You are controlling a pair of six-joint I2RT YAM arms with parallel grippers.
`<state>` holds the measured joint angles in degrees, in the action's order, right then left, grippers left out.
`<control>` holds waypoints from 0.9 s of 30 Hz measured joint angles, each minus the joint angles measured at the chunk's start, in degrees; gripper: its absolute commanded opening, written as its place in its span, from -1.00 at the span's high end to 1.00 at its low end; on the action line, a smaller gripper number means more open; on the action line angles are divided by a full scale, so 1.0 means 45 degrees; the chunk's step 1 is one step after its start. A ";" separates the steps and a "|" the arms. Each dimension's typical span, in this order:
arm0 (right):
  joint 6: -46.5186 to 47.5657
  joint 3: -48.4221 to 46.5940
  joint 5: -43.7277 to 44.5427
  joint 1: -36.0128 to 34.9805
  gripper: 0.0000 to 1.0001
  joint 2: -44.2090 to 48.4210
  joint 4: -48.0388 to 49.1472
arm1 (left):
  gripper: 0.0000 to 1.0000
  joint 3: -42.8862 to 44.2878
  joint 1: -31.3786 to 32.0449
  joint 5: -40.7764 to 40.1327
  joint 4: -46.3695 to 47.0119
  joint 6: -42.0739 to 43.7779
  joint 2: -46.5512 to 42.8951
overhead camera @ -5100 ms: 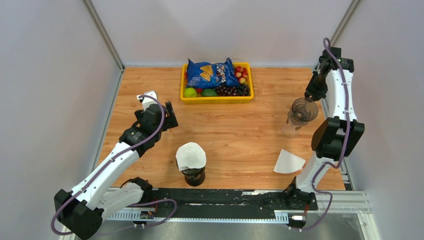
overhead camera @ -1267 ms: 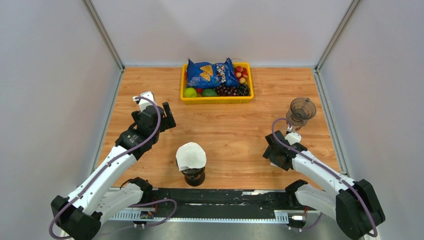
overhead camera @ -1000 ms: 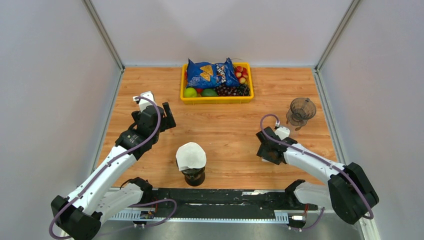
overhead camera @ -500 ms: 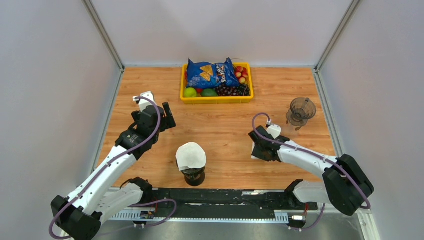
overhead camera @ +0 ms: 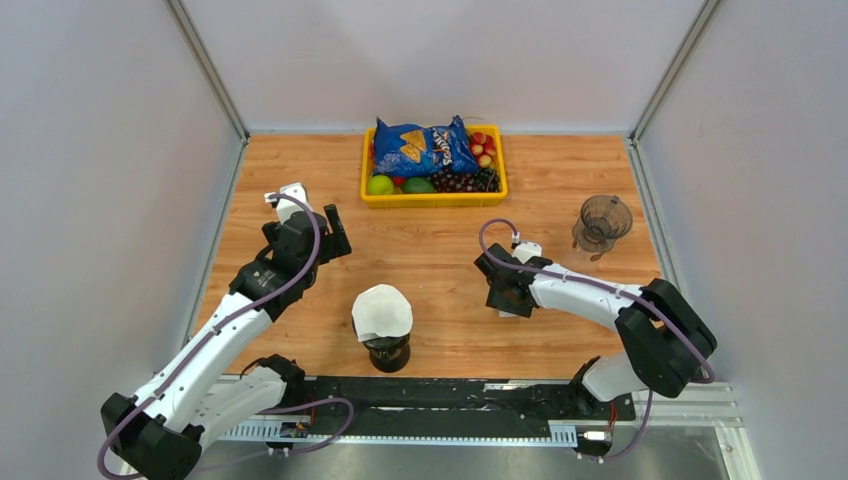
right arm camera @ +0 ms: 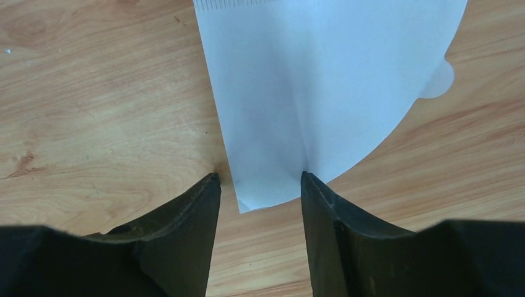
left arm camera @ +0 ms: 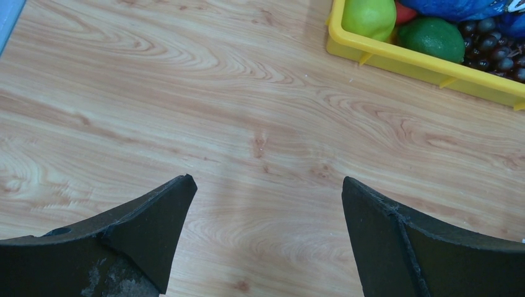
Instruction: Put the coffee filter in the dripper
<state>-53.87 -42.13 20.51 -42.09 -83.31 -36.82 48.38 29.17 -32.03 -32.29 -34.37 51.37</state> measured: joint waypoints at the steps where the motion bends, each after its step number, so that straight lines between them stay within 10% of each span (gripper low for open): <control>1: -0.0010 -0.0049 0.0044 -0.0063 0.05 -0.0087 -0.0010 | -1.00 0.0000 0.0000 0.0000 0.0005 -0.0005 -0.0015; 27: 0.1370 0.0612 0.0136 -0.0272 0.93 0.1477 0.0238 | -1.00 0.0000 0.0000 0.0151 0.0000 -0.0034 -0.0340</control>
<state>-47.70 -39.38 21.12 -43.31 -76.66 -35.75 48.38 29.17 -31.35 -32.29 -34.52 49.84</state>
